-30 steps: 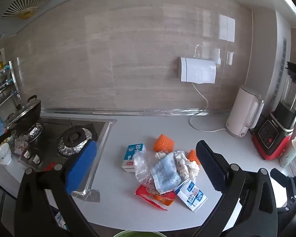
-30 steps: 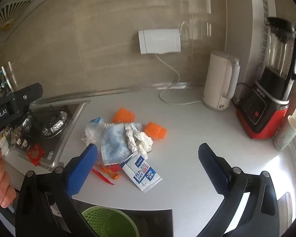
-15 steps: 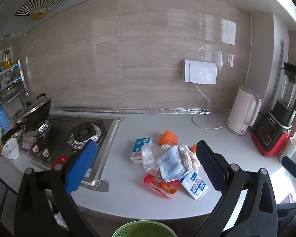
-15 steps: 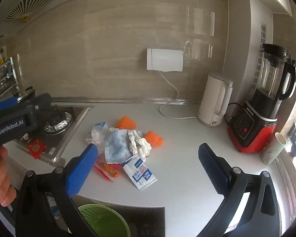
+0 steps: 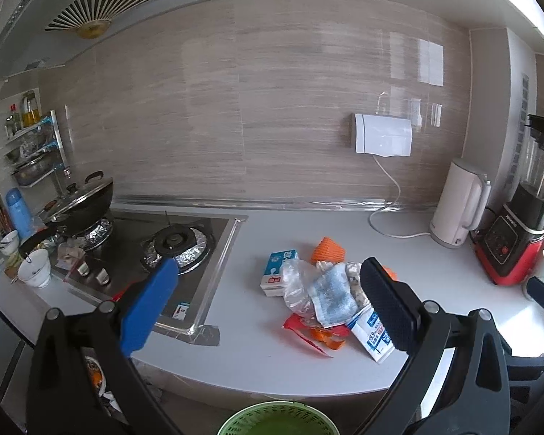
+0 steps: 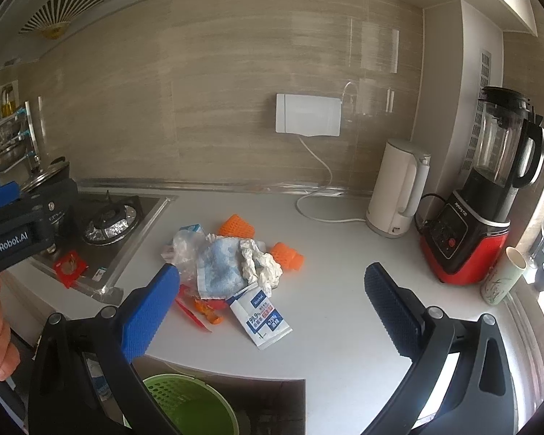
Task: Collect trash
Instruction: 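Move both tools toward the trash pile on the counter, then grasp the crumpled white tissue with the right tool and lift it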
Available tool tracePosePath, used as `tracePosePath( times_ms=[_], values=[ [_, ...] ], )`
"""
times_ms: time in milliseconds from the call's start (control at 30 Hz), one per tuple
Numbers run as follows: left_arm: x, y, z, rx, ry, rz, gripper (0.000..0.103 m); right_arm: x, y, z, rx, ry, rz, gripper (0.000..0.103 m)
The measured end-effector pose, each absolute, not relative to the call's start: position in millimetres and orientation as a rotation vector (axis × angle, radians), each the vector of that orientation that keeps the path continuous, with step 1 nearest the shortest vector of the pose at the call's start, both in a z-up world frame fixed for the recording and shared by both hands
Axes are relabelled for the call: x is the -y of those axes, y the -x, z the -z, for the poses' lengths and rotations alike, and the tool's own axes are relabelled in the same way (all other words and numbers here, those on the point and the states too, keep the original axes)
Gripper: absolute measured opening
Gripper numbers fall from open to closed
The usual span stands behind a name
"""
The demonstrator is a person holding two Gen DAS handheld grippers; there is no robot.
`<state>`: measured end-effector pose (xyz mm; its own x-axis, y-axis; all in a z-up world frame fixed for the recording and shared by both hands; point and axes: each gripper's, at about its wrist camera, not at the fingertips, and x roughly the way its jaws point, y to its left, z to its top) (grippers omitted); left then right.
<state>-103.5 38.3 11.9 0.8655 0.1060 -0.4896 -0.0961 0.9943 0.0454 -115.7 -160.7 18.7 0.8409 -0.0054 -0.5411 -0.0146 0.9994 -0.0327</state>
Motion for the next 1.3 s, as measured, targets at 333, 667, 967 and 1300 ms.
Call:
tracePosePath(
  times_ms=[333, 667, 967, 1300],
  values=[
    [-42, 87, -1, -0.533, -0.018, -0.099, 0.096, 158, 103, -10, -0.563, 0.037, -0.025, 0.101],
    [-49, 53, 45, -0.608, -0.022, -0.068, 0.097, 172, 72, 33, -0.59, 0.02, -0.043, 0.101],
    [-47, 22, 93, -0.678, -0.089, -0.056, 0.097, 175, -5, 118, -0.686, 0.09, -0.111, 0.101],
    [-45, -7, 117, -0.703, -0.081, -0.024, 0.097, 163, -103, 175, -0.794, 0.127, -0.201, 0.084]
  ],
)
